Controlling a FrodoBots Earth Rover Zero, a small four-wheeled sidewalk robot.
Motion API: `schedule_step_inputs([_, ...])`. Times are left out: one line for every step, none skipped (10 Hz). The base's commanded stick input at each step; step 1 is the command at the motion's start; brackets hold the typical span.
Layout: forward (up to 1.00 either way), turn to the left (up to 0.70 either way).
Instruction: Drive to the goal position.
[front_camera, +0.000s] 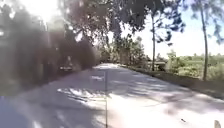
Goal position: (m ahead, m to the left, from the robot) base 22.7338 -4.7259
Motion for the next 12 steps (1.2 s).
schedule_step_inputs([0.7,0.27])
schedule_step_inputs([0.7,0.34])
schedule_step_inputs([0.7,0.13])
schedule_step_inputs([0.7,0.0])
schedule_step_inputs([0.7,0.0])
schedule_step_inputs([0.7,0.0])
schedule_step_inputs([0.7,0.0])
schedule_step_inputs([0.7,0.0])
schedule_step_inputs([0.7,0.0])
schedule_step_inputs([0.7,0.0])
schedule_step_inputs([0.7,0.0])
schedule_step_inputs([0.7,0.0])
